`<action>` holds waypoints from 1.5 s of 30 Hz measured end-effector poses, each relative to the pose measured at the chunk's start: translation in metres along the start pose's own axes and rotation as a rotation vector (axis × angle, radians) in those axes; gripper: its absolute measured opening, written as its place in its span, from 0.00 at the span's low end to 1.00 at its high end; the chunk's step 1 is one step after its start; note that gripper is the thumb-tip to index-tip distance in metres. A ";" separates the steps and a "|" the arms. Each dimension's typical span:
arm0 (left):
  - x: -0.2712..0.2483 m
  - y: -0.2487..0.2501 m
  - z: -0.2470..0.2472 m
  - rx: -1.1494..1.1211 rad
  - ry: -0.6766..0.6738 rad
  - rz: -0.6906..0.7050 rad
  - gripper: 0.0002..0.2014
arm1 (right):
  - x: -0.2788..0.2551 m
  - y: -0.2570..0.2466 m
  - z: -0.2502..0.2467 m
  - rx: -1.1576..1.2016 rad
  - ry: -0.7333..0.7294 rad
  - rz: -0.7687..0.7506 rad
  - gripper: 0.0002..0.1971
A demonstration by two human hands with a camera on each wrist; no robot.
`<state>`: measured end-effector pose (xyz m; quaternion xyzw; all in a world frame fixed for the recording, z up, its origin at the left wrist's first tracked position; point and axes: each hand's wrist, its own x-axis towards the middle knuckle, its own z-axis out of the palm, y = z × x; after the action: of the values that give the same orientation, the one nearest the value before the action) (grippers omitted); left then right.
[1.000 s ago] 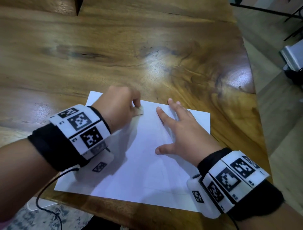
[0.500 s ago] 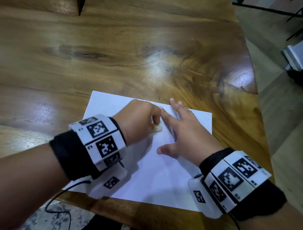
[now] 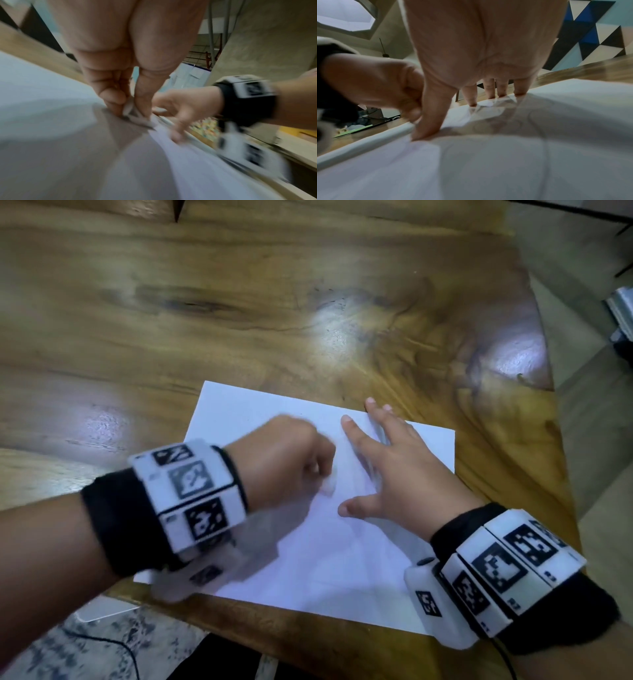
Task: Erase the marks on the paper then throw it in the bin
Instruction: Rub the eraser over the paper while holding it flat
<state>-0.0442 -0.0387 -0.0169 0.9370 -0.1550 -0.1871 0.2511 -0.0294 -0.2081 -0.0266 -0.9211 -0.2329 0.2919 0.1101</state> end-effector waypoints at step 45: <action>-0.022 -0.005 0.014 0.001 0.061 0.046 0.09 | 0.000 -0.001 -0.001 -0.021 -0.011 0.021 0.58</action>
<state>-0.0682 -0.0319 -0.0246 0.9386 -0.1687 -0.1525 0.2594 -0.0293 -0.2075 -0.0257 -0.9231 -0.2268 0.2955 0.0959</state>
